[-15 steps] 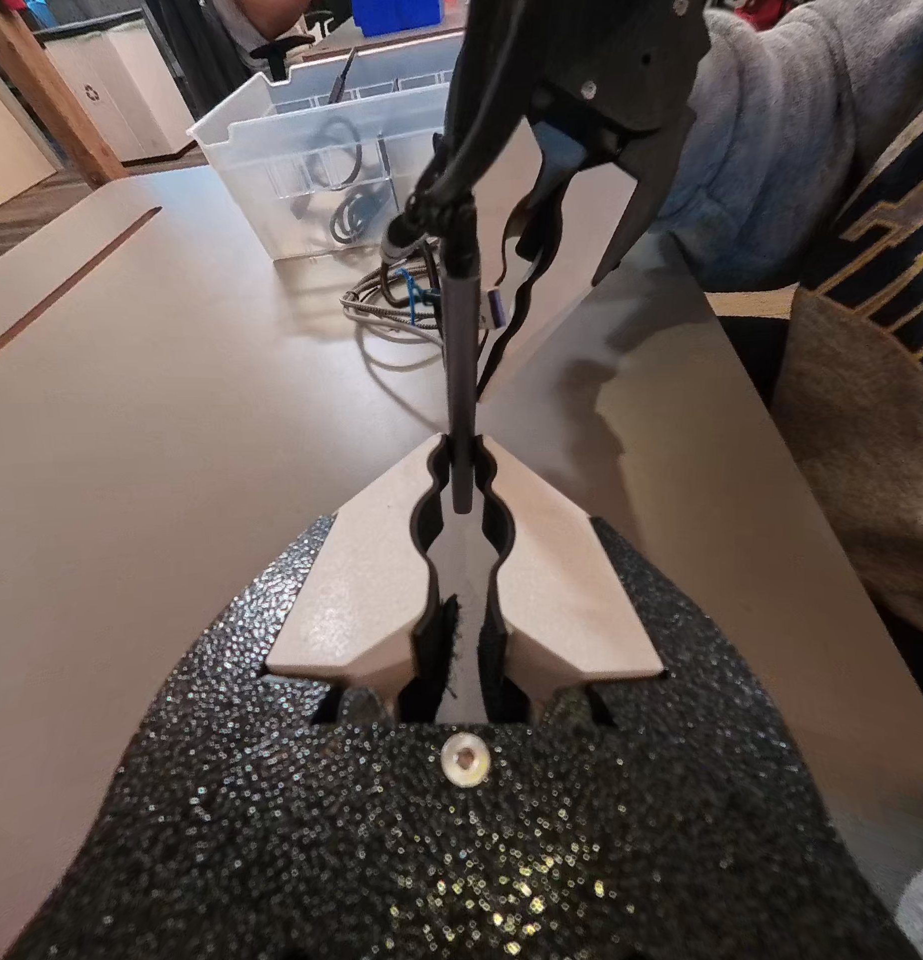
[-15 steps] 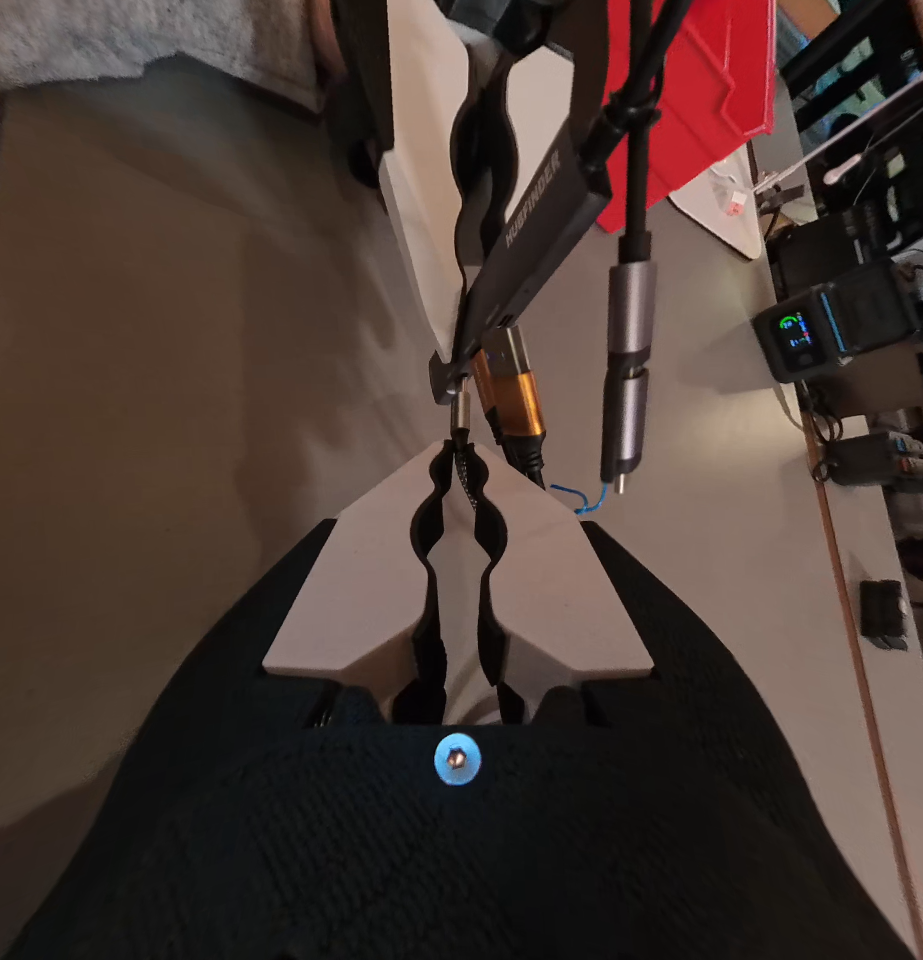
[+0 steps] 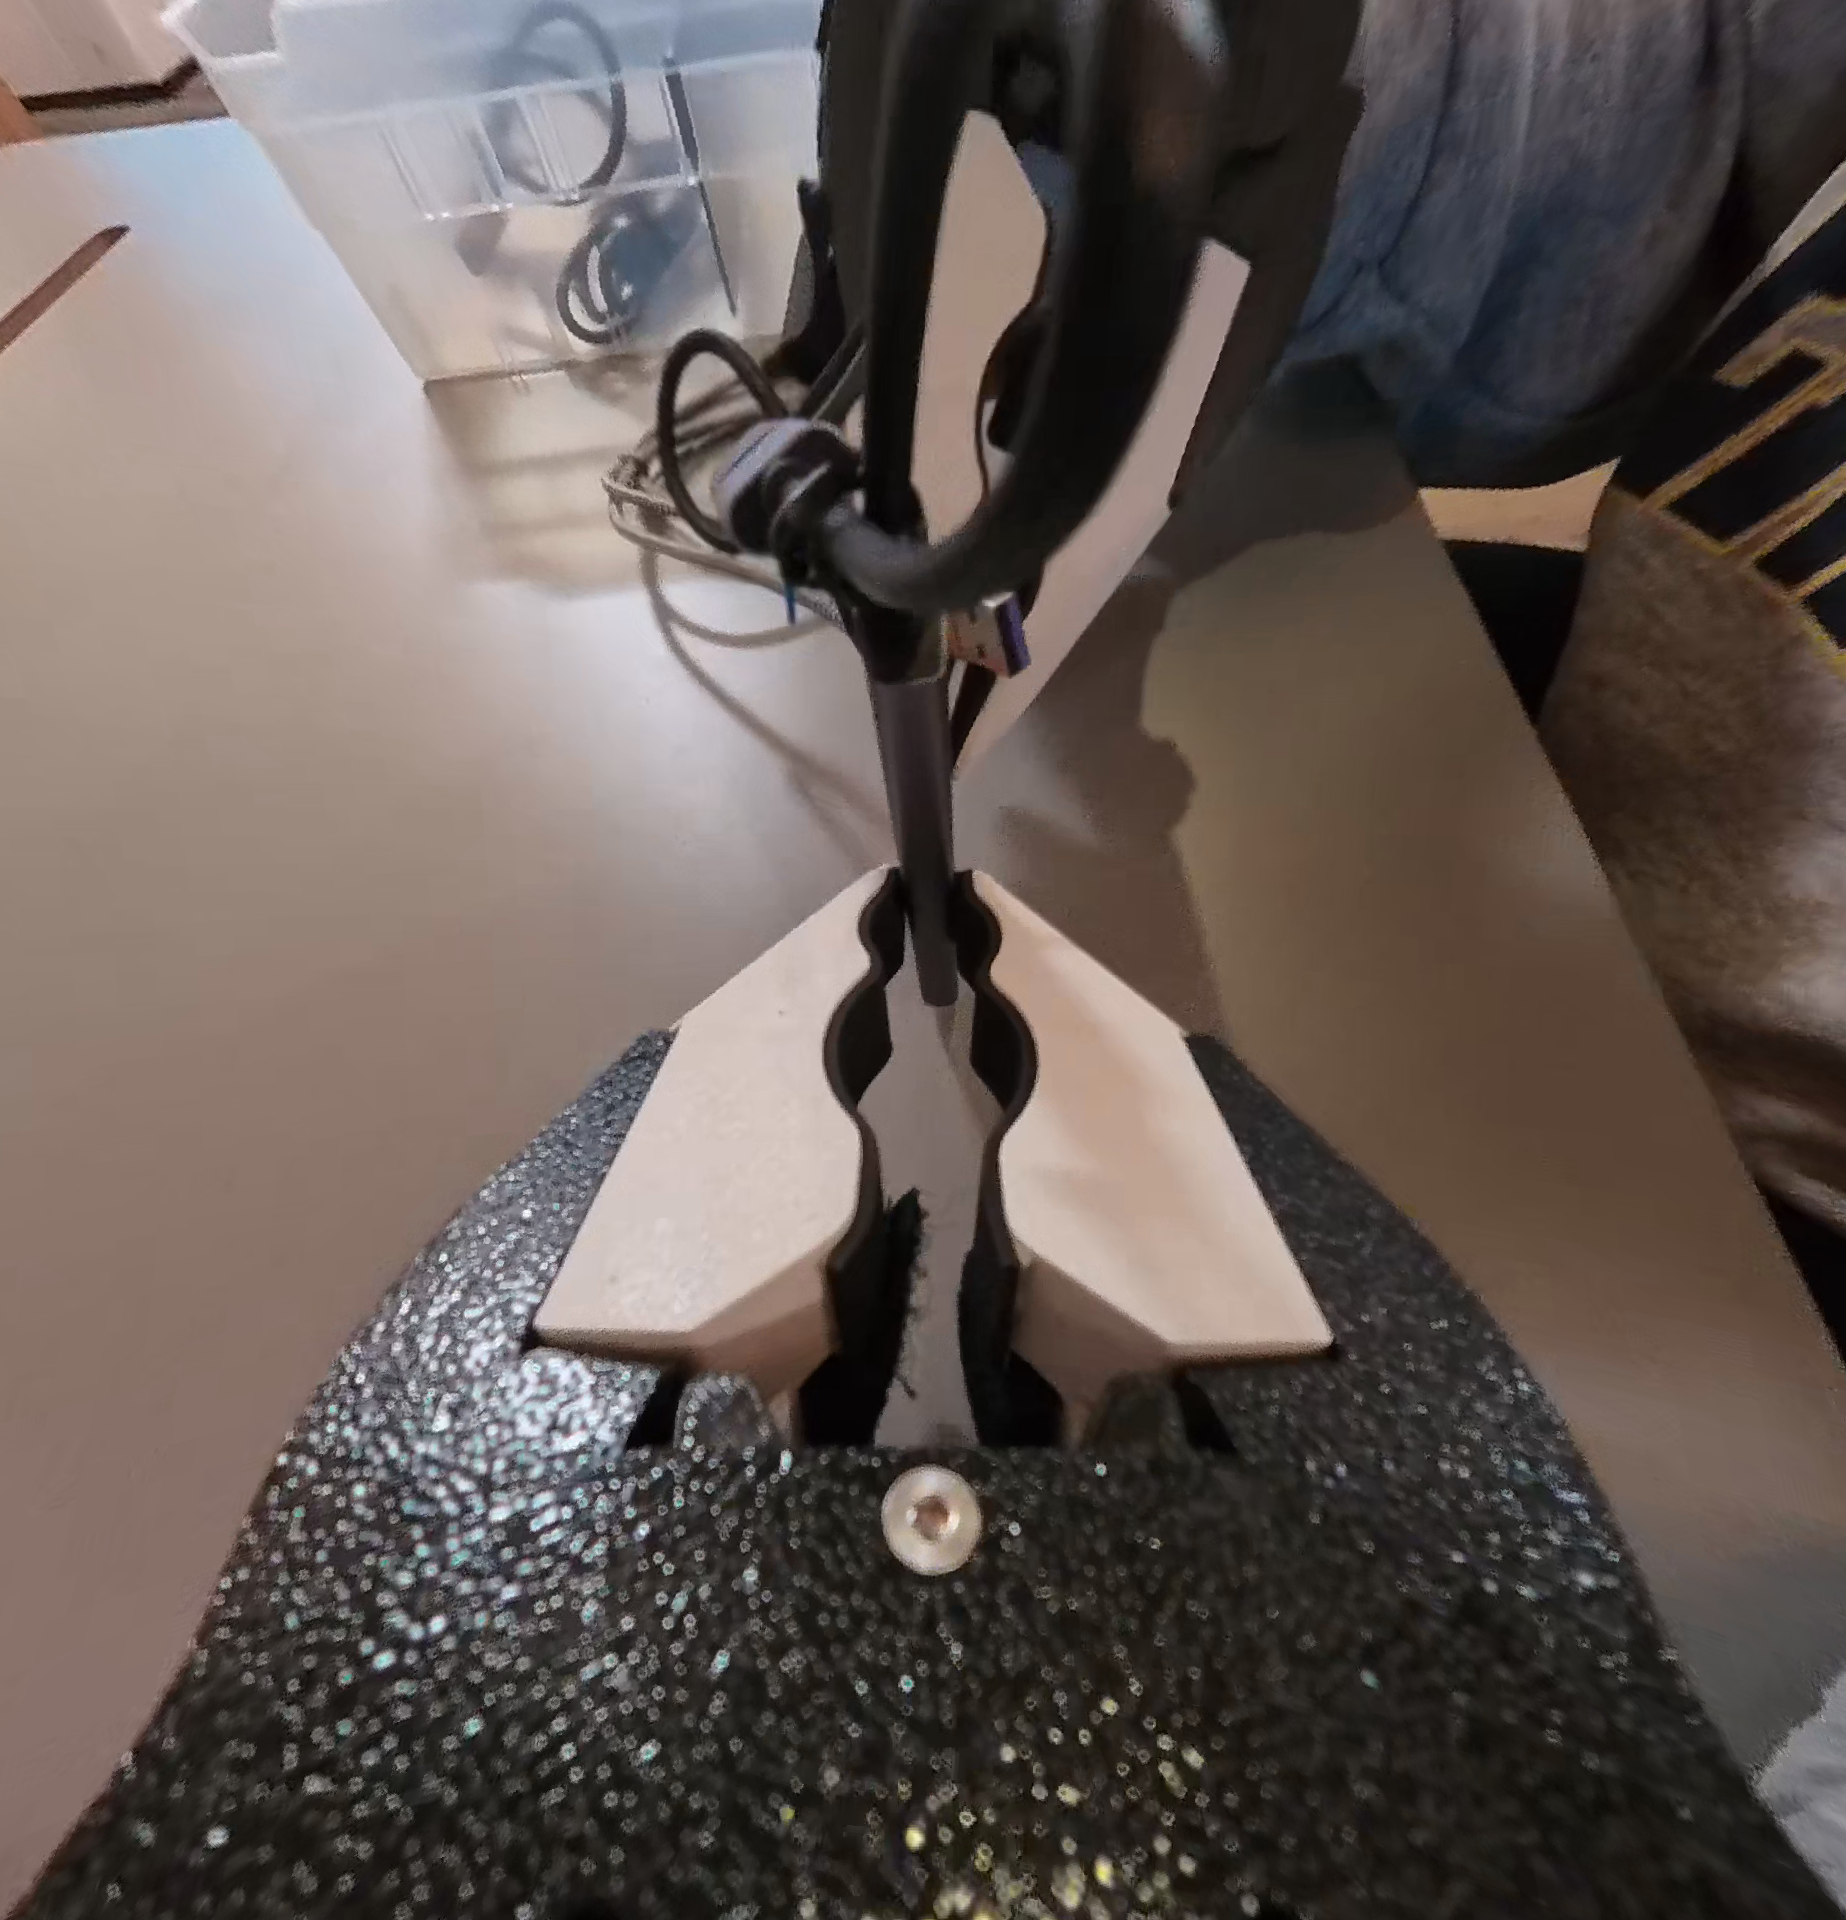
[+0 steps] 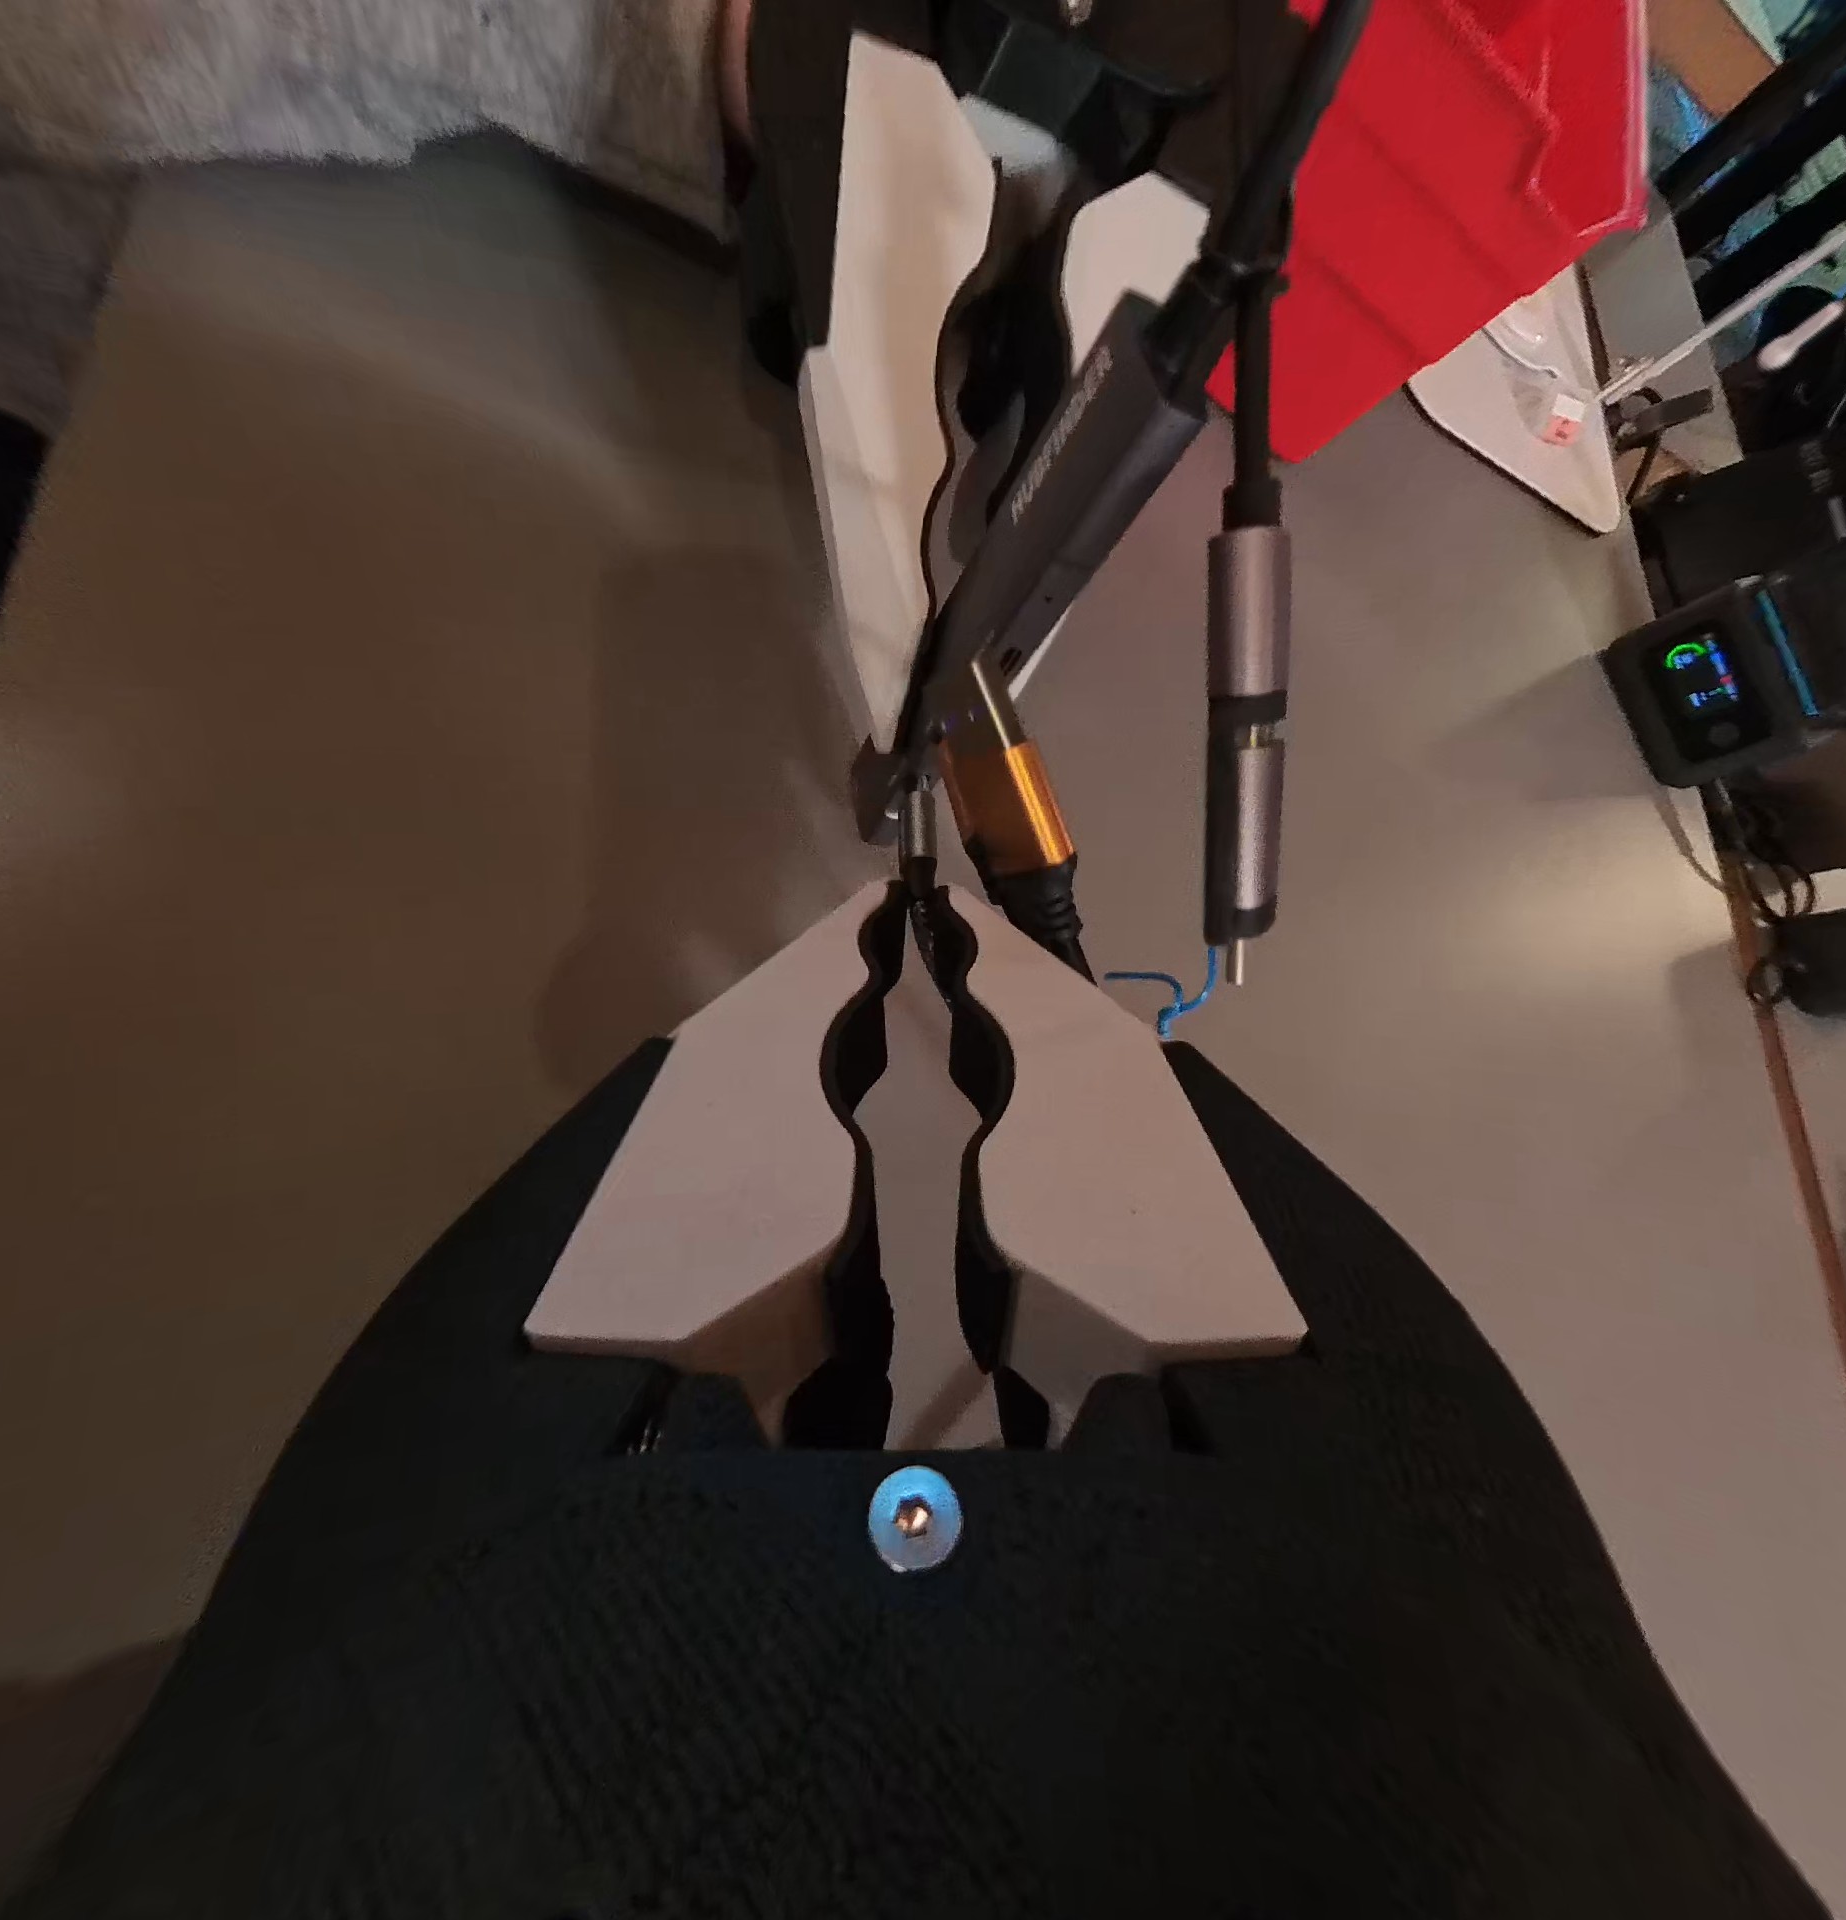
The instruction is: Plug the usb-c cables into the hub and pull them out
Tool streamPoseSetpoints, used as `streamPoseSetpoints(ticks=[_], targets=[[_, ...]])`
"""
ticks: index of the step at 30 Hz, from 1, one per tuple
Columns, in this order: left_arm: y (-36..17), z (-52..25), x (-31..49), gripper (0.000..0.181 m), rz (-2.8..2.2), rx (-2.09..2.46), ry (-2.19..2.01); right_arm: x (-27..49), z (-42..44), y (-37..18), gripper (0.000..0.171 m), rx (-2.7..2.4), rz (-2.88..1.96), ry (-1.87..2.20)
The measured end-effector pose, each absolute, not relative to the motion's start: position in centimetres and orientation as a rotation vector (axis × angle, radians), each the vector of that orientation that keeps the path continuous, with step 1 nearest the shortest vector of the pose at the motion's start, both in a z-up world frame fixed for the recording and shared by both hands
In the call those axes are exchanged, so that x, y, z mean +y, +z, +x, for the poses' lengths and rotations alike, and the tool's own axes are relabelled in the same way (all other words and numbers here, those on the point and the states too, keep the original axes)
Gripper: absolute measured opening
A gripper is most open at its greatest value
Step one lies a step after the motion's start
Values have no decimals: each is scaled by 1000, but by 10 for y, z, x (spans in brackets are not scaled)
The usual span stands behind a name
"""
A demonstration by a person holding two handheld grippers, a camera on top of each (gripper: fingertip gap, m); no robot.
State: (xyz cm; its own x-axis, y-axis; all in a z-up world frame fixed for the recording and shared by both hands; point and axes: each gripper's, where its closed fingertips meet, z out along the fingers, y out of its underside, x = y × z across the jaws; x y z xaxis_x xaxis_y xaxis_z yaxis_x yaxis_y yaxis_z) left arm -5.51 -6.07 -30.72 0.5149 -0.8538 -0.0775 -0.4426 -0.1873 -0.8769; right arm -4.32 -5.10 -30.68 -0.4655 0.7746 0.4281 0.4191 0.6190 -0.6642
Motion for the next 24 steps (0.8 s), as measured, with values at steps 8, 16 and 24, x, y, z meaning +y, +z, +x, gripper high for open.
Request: streamPoseSetpoints(ticks=[8, 16, 24], targets=[[-313, -52, -56, 8, -1866, 1129, -439, -42, -44, -320, 3, -2024, -808, 505], [-314, -53, -54, 8, -1909, 1172, -334, -43, -45, -316, 2, -1933, -857, 624], [-314, -55, -53, 8, -1946, 1179, -321, -40, -48, -312, 2, -1913, -858, 552]])
